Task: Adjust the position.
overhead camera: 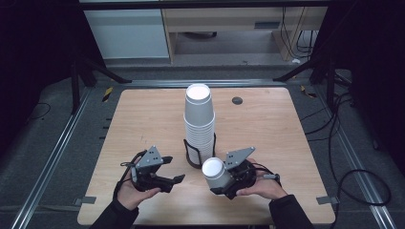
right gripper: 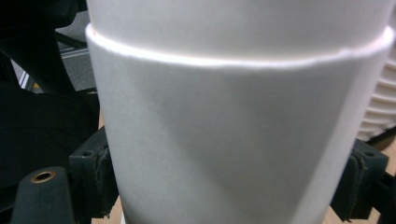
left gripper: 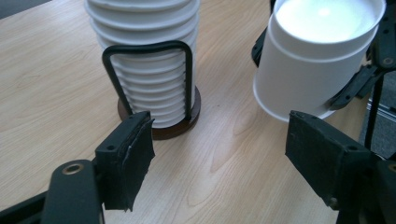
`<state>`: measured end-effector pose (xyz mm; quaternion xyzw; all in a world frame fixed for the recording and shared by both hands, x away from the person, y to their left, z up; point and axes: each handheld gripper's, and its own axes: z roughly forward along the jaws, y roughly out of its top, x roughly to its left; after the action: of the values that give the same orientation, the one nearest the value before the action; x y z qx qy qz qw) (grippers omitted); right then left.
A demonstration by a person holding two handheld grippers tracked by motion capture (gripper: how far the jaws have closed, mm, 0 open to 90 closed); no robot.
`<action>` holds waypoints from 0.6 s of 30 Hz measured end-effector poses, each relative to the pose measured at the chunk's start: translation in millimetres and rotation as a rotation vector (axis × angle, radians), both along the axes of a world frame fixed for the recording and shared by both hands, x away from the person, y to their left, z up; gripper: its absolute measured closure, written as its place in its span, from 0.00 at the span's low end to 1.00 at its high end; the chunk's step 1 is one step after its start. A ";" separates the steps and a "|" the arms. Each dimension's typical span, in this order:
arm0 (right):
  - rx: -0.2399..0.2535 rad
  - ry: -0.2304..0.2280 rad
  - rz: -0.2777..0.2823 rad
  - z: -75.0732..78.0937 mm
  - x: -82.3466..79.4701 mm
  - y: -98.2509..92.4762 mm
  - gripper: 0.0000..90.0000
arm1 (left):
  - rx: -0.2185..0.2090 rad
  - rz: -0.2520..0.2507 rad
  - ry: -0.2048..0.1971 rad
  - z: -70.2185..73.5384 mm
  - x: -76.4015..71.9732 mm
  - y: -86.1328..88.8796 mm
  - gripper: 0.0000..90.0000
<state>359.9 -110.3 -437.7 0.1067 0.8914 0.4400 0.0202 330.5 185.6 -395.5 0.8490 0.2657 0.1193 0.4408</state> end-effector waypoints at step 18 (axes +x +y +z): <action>-0.029 -0.033 0.043 -1.6 4.4 16.8 0.17 | -0.007 -0.130 0.037 7.5 2.2 -31.5 0.22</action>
<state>364.3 -93.5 -439.3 0.0802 0.8994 0.4290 0.0270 332.7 154.1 -388.0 0.8651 0.2184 0.0735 0.4456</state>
